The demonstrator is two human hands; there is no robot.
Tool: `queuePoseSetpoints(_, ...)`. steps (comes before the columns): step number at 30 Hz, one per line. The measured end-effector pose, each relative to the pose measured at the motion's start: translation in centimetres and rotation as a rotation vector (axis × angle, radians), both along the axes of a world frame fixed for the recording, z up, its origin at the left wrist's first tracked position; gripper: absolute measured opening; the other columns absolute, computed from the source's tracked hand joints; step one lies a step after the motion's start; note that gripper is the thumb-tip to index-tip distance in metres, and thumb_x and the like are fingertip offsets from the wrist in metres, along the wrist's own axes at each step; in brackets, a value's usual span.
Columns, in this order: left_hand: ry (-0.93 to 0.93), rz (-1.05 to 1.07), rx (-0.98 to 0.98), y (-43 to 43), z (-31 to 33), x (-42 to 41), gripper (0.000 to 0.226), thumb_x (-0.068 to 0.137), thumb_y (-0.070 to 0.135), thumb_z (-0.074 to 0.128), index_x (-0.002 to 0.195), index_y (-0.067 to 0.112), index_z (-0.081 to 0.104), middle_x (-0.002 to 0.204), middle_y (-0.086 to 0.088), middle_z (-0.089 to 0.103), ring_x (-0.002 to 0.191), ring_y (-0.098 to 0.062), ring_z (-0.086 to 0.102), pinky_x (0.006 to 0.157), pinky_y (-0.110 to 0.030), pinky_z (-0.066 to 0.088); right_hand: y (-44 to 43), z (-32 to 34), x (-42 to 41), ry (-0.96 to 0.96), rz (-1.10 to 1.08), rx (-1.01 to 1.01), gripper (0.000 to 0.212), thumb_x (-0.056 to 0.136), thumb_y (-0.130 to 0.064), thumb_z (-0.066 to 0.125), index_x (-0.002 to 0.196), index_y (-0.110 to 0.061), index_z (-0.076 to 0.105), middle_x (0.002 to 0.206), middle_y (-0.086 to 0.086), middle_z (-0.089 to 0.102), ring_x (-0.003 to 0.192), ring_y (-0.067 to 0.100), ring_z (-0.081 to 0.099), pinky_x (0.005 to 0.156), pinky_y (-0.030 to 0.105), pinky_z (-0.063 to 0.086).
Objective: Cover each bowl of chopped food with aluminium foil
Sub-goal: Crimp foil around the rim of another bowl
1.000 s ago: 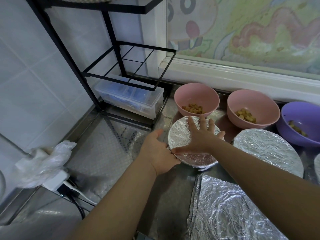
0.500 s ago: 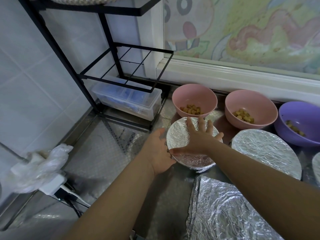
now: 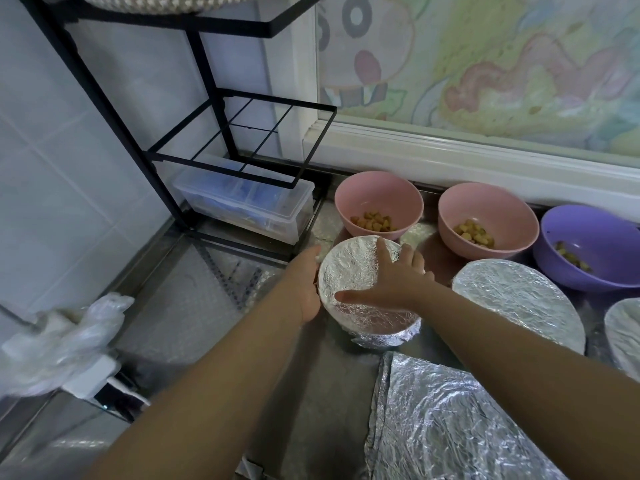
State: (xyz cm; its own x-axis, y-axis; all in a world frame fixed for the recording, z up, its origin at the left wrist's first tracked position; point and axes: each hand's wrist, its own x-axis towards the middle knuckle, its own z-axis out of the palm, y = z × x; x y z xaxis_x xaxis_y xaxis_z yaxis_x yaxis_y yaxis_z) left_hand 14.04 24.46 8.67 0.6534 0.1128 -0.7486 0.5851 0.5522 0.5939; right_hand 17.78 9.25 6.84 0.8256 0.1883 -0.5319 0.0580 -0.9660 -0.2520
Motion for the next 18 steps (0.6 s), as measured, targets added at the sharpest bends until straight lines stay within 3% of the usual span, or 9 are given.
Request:
queuePoseSetpoints(3, -0.026, -0.057, 0.006, -0.7, 0.2, -0.1, 0.036, 0.107, 0.026, 0.041, 0.077, 0.014, 0.057, 0.087, -0.011, 0.071, 0.093, -0.026, 0.062, 0.085, -0.039, 0.048, -0.1, 0.3, 0.1, 0.004, -0.01, 0.018, 0.142, 0.059, -0.095, 0.058, 0.159, -0.03, -0.02, 0.166, 0.019, -0.02, 0.152, 0.045, -0.013, 0.119, 0.067, 0.007)
queuePoseSetpoints(5, -0.073, -0.098, 0.002, -0.8, 0.1, -0.1, 0.039, 0.107, 0.029, 0.039, 0.083, 0.01, 0.063, 0.078, -0.014, 0.075, 0.088, -0.029, 0.065, 0.085, -0.037, 0.05, -0.1, 0.5, 0.1, 0.016, -0.014, 0.032, 0.14, 0.06, -0.095, 0.057, 0.159, -0.03, -0.018, 0.166, 0.019, -0.018, 0.152, 0.045, -0.013, 0.119, 0.066, 0.009)
queuePoseSetpoints(7, -0.106, -0.12, -0.03, -0.8, -0.3, 0.2, 0.042, 0.106, 0.035, 0.038, 0.094, 0.008, 0.069, 0.091, -0.013, 0.077, 0.091, -0.028, 0.07, 0.09, -0.038, 0.052, -0.1, 0.9, 0.0, 0.031, -0.024, 0.048, 0.139, 0.062, -0.093, 0.057, 0.16, -0.029, -0.017, 0.166, 0.019, -0.017, 0.152, 0.044, -0.014, 0.12, 0.064, 0.01)
queuePoseSetpoints(9, -0.12, -0.084, -0.034, -0.4, -0.7, 0.5, 0.042, 0.106, 0.036, 0.038, 0.104, 0.006, 0.067, 0.092, -0.012, 0.076, 0.086, -0.025, 0.071, 0.079, -0.036, 0.053, -0.4, 1.3, 0.0, 0.043, -0.021, 0.032, 0.138, 0.064, -0.092, 0.058, 0.16, -0.027, -0.018, 0.166, 0.022, -0.015, 0.152, 0.044, -0.013, 0.121, 0.06, 0.01)
queuePoseSetpoints(12, -0.145, 0.016, -0.078, 0.3, -1.6, 1.1, 0.053, 0.104, 0.039, 0.042, 0.146, 0.006, 0.042, 0.13, -0.014, 0.062, 0.101, -0.025, 0.062, 0.072, -0.038, 0.049, -1.3, 1.6, -0.1, 0.085, -0.041, 0.005, 0.141, 0.062, -0.093, 0.058, 0.158, -0.028, -0.023, 0.165, 0.022, -0.019, 0.152, 0.044, -0.014, 0.121, 0.059, 0.01)
queuePoseSetpoints(13, -0.166, 0.053, -0.07, 0.4, -1.8, 1.1, 0.054, 0.105, 0.037, 0.042, 0.151, 0.009, 0.036, 0.138, -0.013, 0.056, 0.104, -0.025, 0.06, 0.073, -0.039, 0.048, -1.5, 1.6, -0.1, 0.087, -0.043, -0.007, 0.144, 0.06, -0.094, 0.058, 0.157, -0.028, -0.025, 0.164, 0.022, -0.023, 0.152, 0.044, -0.017, 0.121, 0.061, 0.009)
queuePoseSetpoints(16, -0.232, 0.126, -0.062, 0.8, -2.9, 0.5, 0.046, 0.105, 0.029, 0.043, 0.149, 0.013, 0.04, 0.145, -0.01, 0.053, 0.126, -0.025, 0.053, 0.095, -0.038, 0.047, -1.0, 1.1, 0.2, 0.002, 0.035, -0.062, 0.15, 0.05, -0.101, 0.053, 0.154, -0.032, -0.03, 0.16, 0.02, -0.034, 0.149, 0.044, -0.026, 0.117, 0.071, 0.002)
queuePoseSetpoints(18, -0.23, 0.094, 0.017, 1.0, -3.8, -0.7, 0.029, 0.105, 0.022, 0.045, 0.131, 0.015, 0.055, 0.132, -0.005, 0.061, 0.121, -0.021, 0.059, 0.097, -0.034, 0.05, 0.0, 0.8, 0.6, -0.062, 0.097, -0.056, 0.151, 0.048, -0.102, 0.052, 0.154, -0.034, -0.03, 0.16, 0.018, -0.036, 0.149, 0.045, -0.027, 0.116, 0.074, 0.001)
